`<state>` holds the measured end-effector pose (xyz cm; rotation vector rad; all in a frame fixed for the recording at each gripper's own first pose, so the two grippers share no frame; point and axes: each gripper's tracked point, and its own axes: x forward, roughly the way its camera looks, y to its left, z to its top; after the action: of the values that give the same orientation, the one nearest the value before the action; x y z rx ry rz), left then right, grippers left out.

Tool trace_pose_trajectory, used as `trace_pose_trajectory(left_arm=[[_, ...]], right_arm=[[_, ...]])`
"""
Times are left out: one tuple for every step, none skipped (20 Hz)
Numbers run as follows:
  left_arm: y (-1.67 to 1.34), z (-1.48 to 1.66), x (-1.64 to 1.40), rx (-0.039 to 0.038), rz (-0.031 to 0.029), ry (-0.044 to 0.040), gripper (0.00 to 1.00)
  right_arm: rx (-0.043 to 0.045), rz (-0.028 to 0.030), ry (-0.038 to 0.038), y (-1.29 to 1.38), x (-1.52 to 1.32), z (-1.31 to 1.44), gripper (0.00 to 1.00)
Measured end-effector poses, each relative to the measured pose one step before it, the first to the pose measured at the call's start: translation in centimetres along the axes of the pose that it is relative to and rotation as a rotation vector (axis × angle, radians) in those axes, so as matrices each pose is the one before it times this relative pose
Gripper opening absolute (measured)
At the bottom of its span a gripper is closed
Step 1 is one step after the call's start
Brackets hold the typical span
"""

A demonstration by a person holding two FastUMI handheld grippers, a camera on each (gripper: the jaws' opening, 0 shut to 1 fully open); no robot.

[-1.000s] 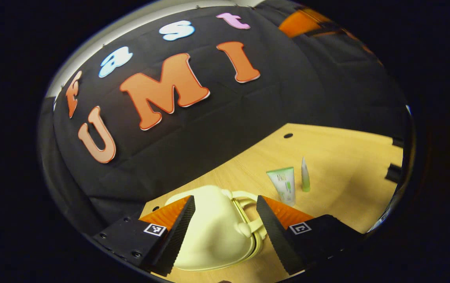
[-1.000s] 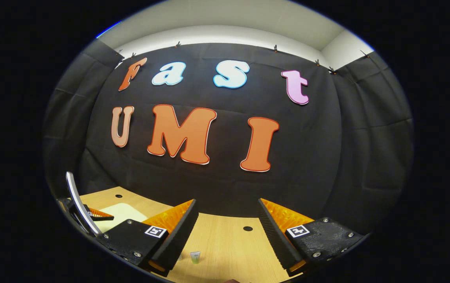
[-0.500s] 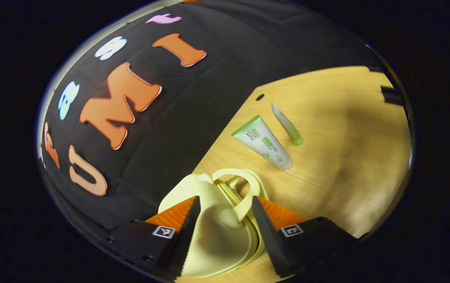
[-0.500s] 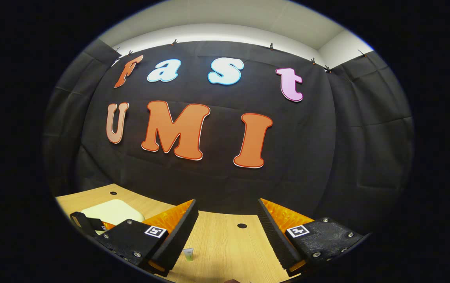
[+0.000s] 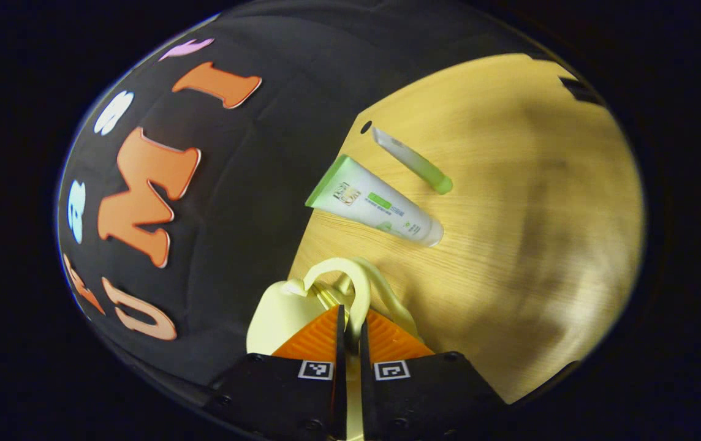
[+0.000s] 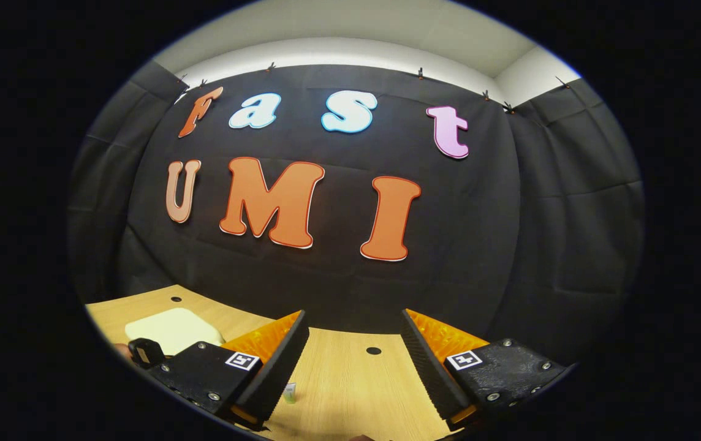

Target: First open the suitcase, pack the skin care products into it, and then close the suitcase.

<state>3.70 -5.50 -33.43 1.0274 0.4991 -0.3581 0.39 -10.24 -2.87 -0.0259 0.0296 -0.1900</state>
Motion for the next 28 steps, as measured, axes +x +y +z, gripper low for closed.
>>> trace_pose_trajectory(left_arm=[[0.639, 0.272, -0.379, -0.04904, 0.01280, -0.00991, 0.10], [0.318, 0.486, -0.071, -0.04030, 0.02709, -0.02176, 0.10], [0.209, 0.406, -0.144, -0.03522, 0.03193, -0.01475, 0.10], [0.110, 0.243, -0.125, -0.04422, 0.01900, -0.00627, 0.10], [-0.249, 0.063, -0.090, -0.06166, 0.01409, -0.00547, 0.10], [0.152, 0.224, -0.144, -0.05698, 0.02899, -0.00508, 0.10], [0.255, 0.363, -0.039, -0.04159, 0.04185, -0.01118, 0.09], [0.386, 0.562, 1.003, -0.02741, 0.05041, -0.01825, 0.09], [0.368, -0.019, -0.322, -0.03227, 0.03314, 0.00069, 0.00], [-0.230, -0.283, 0.335, -0.03533, 0.01372, 0.01880, 0.00], [0.541, -0.430, 0.135, -0.04615, 0.03659, -0.00233, 0.00], [-0.364, 0.092, -0.051, -0.03723, 0.02664, 0.00853, 0.00], [0.190, -0.027, 0.028, -0.03163, 0.02835, -0.00284, 0.00], [-0.070, -0.065, 0.164, -0.03915, 0.01463, 0.00561, 0.00], [-0.056, 0.070, 0.139, -0.04010, 0.01445, -0.00123, 0.00], [-0.148, 0.052, -0.120, -0.04527, 0.00512, 0.00351, 0.00], [-0.119, 0.112, 0.054, -0.04470, 0.00121, -0.00597, 0.00], [-0.133, 0.103, -0.126, -0.03979, -0.00136, 0.00531, 0.00], [-0.004, -0.230, 0.083, -0.03057, 0.00220, -0.00864, 0.00], [-0.066, -0.097, 0.113, -0.03063, 0.00610, -0.00637, 0.00], [-0.193, 0.150, 0.135, -0.03554, 0.00557, -0.00470, 0.00], [-0.197, 0.139, -0.046, -0.02764, 0.00224, -0.00157, 0.00], [0.153, 0.193, -0.038, -0.01563, 0.01212, -0.00597, 0.00], [0.069, -0.266, 0.279, -0.00534, 0.00673, 0.00197, 0.00], [0.301, -0.262, 0.037, 0.00006, 0.01805, 0.00239, 0.01], [0.372, -0.220, 0.035, 0.00160, 0.01404, 0.01172, 0.00], [0.647, -0.171, -0.053, -0.00016, 0.01515, 0.00655, 0.00], [0.304, -0.195, -0.075, -0.00598, 0.00511, 0.00953, 0.00]], right_arm=[[-0.00042, 0.00485, -0.00018, -0.061, -0.051, -0.090, 0.95], [0.00404, 0.00349, 0.00432, 0.050, 0.151, -0.162, 0.95], [0.01472, 0.01865, 0.00732, 0.359, 0.071, -0.342, 0.95], [0.02278, 0.02594, 0.00311, 0.682, 0.155, -0.029, 0.95], [0.01720, 0.02156, 0.00423, 0.475, 0.129, -0.119, 0.95], [0.00709, 0.02041, 0.00496, 0.577, 0.362, -0.169, 0.95], [0.00114, 0.01578, 0.00086, 0.484, 0.181, -0.117, 0.95], [-0.00110, 0.01655, -0.00002, 0.393, 0.160, -0.034, 0.95], [-0.00299, 0.02138, -0.00270, 0.539, -0.001, -0.086, 0.95], [-0.00710, 0.02247, -0.00336, 0.631, 0.157, 0.016, 0.95], [-0.00938, 0.02549, 0.00368, 0.796, 0.385, -0.086, 0.95], [-0.00909, 0.02349, 0.00443, 0.657, 0.234, -0.072, 0.96], [-0.00803, 0.02264, -0.00059, 0.668, 0.065, 0.106, 0.95], [-0.00974, 0.01344, -0.00490, 0.496, 0.122, 0.363, 0.95], [-0.01282, 0.00170, -0.00393, 0.335, 0.141, 0.179, 0.95], [-0.01073, -0.00496, -0.00633, 0.254, 0.203, 0.325, 0.95], [-0.00750, -0.01302, -0.00936, 0.277, 0.183, 0.461, 0.95], [-0.00082, -0.01215, 0.00249, 0.391, 0.174, 0.293, 0.95], [0.00621, -0.00720, 0.00164, 0.710, 0.155, 0.208, 0.95], [0.00833, -0.00130, -0.00662, 0.843, 0.211, 0.363, 0.95], [0.00177, 0.00575, 0.00002, 1.114, 0.275, 0.206, 0.95], [-0.00823, -0.00246, 0.01074, 0.792, 0.288, -0.033, 0.95], [-0.00704, -0.00710, 0.00914, 0.515, 0.169, -0.075, 0.95], [-0.00015, -0.00387, -0.00181, 0.768, 0.009, 0.324, 0.95], [0.00181, -0.00254, 0.00310, 0.977, 0.046, 0.182, 0.95], [0.00078, 0.00350, 0.00827, 1.185, 0.114, 0.088, 0.95], [-0.00447, 0.00017, 0.00495, 0.995, 0.106, 0.007, 0.92], [-0.00773, -0.00093, 0.00457, 0.852, 0.081, 0.136, 0.95]])
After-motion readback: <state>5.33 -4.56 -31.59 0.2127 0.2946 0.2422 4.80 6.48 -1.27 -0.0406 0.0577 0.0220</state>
